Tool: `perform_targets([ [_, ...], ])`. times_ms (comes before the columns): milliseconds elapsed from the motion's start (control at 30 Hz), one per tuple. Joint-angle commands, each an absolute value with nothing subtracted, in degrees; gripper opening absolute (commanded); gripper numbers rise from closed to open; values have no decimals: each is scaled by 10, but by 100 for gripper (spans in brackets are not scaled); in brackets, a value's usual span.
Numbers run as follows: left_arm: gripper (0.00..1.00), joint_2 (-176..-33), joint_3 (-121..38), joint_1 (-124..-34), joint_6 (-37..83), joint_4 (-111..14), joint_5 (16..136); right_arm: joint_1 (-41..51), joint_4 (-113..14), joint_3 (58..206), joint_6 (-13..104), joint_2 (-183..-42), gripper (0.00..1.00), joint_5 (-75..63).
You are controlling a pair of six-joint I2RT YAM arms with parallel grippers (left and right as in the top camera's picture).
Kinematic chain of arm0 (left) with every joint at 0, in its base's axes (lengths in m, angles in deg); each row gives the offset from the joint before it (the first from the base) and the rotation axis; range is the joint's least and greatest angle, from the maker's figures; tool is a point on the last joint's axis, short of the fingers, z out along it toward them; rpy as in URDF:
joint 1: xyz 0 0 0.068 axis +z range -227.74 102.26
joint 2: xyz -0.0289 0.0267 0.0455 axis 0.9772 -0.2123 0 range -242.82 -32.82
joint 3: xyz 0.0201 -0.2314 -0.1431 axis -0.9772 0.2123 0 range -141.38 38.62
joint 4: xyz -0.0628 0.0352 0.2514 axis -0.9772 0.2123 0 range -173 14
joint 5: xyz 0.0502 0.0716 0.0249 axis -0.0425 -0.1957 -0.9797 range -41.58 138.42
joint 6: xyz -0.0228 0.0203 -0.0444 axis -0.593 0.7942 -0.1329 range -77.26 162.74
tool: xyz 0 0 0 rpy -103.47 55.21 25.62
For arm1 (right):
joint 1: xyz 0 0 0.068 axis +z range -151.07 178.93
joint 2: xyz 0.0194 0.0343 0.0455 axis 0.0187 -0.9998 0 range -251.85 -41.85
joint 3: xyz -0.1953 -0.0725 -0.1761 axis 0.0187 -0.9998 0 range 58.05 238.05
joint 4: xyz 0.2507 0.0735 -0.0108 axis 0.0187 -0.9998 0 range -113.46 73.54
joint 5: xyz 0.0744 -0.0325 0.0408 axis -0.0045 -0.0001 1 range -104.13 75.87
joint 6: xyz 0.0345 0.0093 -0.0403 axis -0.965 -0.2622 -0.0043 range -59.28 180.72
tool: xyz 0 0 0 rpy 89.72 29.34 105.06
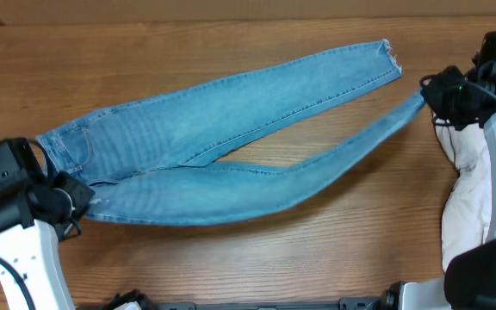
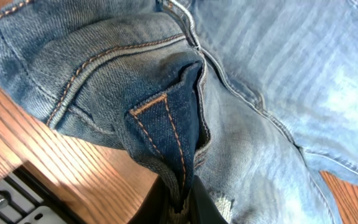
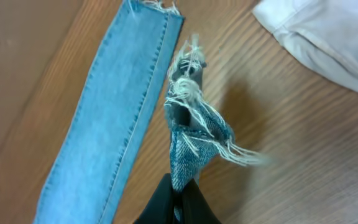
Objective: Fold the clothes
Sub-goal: 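Lift the lower edge and fold it up onto the upper half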
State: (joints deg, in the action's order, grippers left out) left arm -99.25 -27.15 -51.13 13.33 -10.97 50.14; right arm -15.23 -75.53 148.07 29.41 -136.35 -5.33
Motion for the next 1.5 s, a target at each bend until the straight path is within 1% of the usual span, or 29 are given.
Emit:
perform_targets([
  [0, 4, -1065, -315, -512, 138, -113, 500, -145, -743, 1570, 290, -1444, 4, -49],
  [100, 4, -1131, -348, -511, 138, -115, 479, -145, -753, 1666, 281, -1514, 4, -46],
  [167, 4, -1150, -369, -511, 138, -117, 478, -144, -747, 1695, 271, -1538, 4, -45],
  [300, 4, -1170, -413, -511, 125, -156, 471, -124, -672, 1700, 244, -1565, 4, -51],
  [467, 4, -1178, -418, -511, 118, -223, 468, -111, -611, 1700, 210, -1590, 4, -57],
  [633, 4, -1209, -418, -511, 113, -259, 459, -93, -582, 1700, 186, -1612, 4, -79],
  [833, 4, -1262, -418, -511, 113, -307, 448, -71, -577, 1700, 167, -1617, 4, -161],
  [900, 4, -1271, -418, -512, 112, -321, 448, -71, -590, 1699, 144, -1617, 4, -182],
  [1000, 4, -1285, -418, -512, 113, -342, 448, -71, -600, 1699, 135, -1617, 4, -186],
  [1033, 4, -1287, -418, -512, 113, -355, 448, -71, -618, 1699, 111, -1617, 4, -194],
  [1267, 4, -1297, -418, -527, 112, -395, 448, -71, -625, 1699, 111, -1657, 4, -195],
  [1467, 4, -1333, -418, -527, 108, -397, 433, -71, -635, 1699, 109, -1664, 4, -197],
])
